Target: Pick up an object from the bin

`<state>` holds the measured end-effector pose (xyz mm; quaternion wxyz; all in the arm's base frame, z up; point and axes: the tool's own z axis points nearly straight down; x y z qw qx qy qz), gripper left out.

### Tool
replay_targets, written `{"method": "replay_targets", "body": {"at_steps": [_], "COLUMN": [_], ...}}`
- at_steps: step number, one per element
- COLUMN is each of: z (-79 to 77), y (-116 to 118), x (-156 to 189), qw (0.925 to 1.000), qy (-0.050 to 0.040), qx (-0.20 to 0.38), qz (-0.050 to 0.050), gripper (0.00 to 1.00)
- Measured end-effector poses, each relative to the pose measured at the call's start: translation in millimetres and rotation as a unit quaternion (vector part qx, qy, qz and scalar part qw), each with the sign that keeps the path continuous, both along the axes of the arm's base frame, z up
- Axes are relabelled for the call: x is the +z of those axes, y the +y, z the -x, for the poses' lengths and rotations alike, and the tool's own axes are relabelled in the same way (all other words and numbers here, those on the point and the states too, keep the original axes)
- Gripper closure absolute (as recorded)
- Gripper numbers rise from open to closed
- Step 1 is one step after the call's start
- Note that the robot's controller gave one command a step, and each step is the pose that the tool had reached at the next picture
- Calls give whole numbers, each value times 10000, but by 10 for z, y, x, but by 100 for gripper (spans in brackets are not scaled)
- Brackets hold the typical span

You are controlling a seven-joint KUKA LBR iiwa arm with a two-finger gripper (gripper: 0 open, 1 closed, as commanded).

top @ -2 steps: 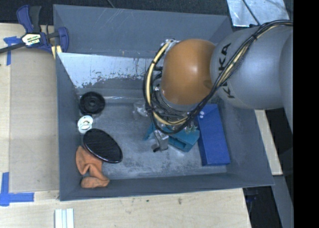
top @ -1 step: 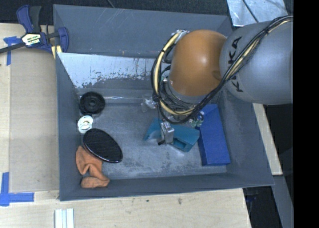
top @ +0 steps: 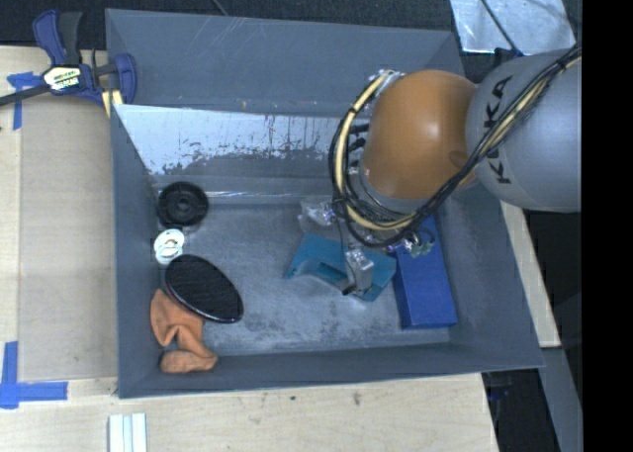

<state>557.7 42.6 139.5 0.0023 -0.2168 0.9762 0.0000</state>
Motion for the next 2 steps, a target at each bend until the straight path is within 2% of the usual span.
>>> {"method": "replay_targets", "body": {"at_steps": [1,2], "z": [-67,-46], "y": [-322,-240], "x": [-255,-600], "qw": [9976,10000], "qy": [8,23], "qx": [-699,-83], "qz": [0,-4], "gripper": [0,100]}}
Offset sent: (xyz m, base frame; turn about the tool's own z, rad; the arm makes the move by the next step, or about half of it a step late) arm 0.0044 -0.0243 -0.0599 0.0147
